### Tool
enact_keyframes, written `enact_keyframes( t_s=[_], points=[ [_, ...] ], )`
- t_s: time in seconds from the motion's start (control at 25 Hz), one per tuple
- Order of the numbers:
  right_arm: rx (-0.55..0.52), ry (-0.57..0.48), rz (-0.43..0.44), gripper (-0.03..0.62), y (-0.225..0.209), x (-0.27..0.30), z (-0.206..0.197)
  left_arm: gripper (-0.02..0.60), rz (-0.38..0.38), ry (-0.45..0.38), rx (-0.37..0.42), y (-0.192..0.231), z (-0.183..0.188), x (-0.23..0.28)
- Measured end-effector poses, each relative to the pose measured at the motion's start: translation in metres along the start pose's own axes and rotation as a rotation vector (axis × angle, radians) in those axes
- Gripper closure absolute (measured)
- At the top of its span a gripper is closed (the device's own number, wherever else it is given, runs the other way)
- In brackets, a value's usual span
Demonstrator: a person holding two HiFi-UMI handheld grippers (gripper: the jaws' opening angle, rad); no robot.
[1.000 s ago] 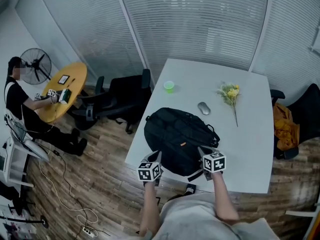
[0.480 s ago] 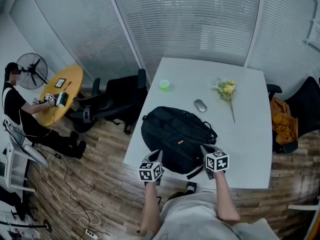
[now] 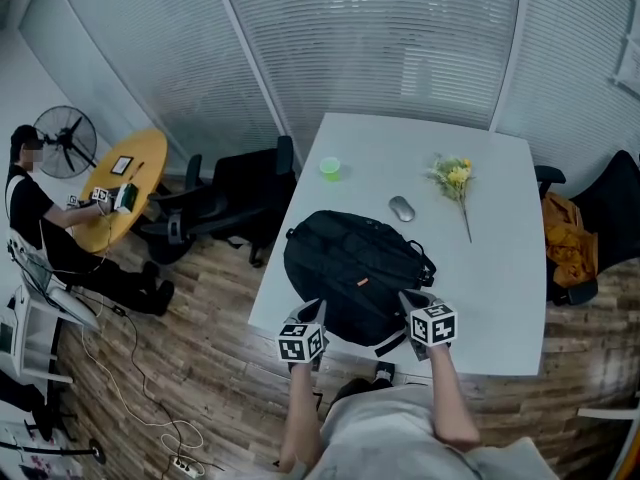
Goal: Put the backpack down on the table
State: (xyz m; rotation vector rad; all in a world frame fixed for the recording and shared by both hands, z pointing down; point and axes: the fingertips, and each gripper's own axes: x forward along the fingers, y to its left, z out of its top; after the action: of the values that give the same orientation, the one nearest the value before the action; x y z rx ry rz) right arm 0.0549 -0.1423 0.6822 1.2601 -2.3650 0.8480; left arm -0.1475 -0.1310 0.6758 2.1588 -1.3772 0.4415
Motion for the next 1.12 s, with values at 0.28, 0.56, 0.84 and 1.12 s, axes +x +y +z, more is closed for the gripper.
enact_keyframes(
  t_s=[0.28,0.56,0.84,1.12],
  points=[
    [-0.036,0.002,0.005,0.594,0.003,0.000,0.004,0.580,-0.001,0.000,0.006,-0.001,0.004,0.001],
    [-0.036,0.001,0.009,0.594,0.003,0.004,0.007,0.580,-0.006,-0.001,0.013,0.001,0.009,0.003],
    [-0.047,0.005,0.026,0.595,0.004,0.008,0.008,0.580,0.002,-0.002,0.009,0.001,0.009,0.004],
    [-0.051,0.007,0.030,0.595,0.004,0.009,0.011,0.580,0.000,-0.001,0.005,0.001,0.012,0.007]
  ],
)
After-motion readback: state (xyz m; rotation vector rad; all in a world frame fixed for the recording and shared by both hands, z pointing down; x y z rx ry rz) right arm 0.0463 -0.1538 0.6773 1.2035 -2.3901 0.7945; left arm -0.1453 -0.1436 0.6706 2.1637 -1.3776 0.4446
